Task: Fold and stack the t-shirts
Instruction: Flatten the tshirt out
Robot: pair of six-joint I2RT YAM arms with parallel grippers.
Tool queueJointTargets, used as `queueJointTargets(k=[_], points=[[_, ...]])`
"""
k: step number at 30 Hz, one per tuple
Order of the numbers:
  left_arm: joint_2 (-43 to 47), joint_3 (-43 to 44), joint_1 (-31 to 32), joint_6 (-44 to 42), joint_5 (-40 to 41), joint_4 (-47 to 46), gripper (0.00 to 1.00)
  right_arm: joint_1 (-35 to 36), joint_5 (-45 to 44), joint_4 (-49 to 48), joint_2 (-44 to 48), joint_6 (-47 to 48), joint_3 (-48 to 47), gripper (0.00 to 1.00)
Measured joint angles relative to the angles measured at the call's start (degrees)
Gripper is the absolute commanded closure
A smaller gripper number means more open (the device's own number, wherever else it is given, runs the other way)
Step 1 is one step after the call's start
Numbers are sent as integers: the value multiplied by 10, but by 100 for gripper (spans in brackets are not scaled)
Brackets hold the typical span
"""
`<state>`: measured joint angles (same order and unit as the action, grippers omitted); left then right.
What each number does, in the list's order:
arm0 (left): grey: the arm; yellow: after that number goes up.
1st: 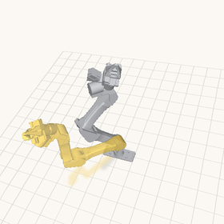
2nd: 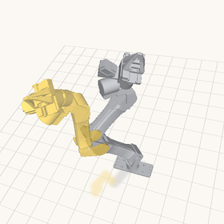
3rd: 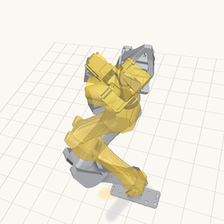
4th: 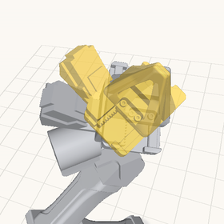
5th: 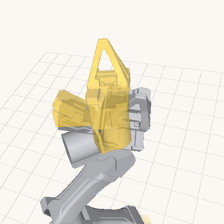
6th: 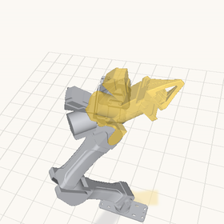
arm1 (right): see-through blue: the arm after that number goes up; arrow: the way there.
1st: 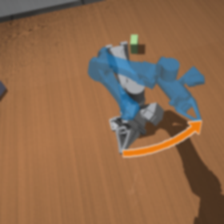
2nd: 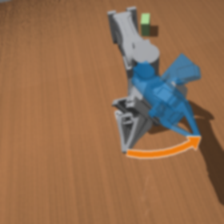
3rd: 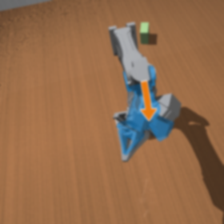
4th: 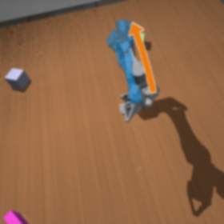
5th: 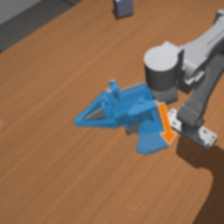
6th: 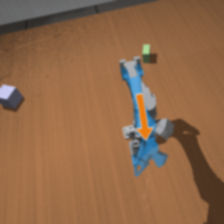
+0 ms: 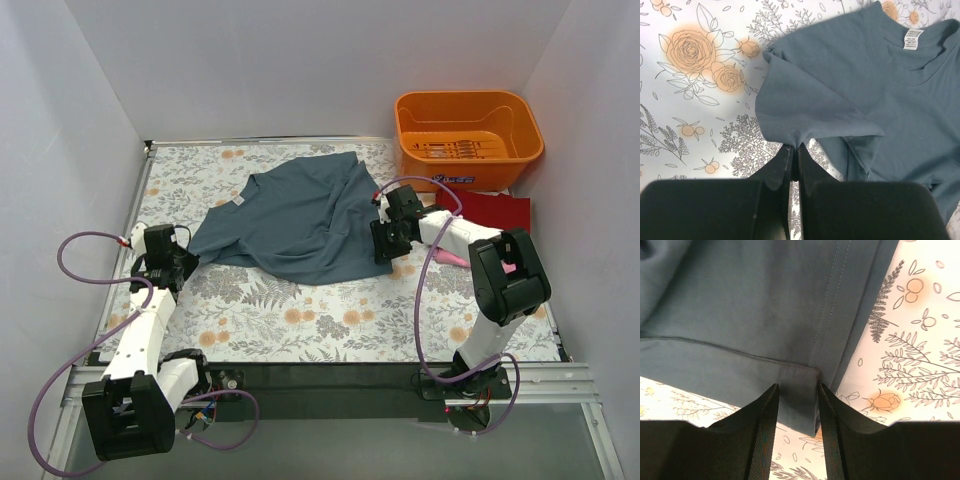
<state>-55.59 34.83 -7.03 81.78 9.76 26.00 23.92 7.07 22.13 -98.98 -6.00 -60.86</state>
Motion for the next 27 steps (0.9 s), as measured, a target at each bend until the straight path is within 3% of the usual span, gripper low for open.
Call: queueJointTargets(k=[6, 13, 21, 27], points=[[0, 0, 0, -4, 0, -12, 100, 0, 6, -2, -14, 1, -2, 60], [0, 0, 0, -6, -2, -12, 100, 0, 18, -3, -13, 4, -2, 71], [0, 0, 0, -6, -2, -12, 100, 3, 52, -7, 40, 6, 11, 72], [0, 0, 0, -7, -2, -12, 100, 12, 82, -24, 90, 16, 54, 99]])
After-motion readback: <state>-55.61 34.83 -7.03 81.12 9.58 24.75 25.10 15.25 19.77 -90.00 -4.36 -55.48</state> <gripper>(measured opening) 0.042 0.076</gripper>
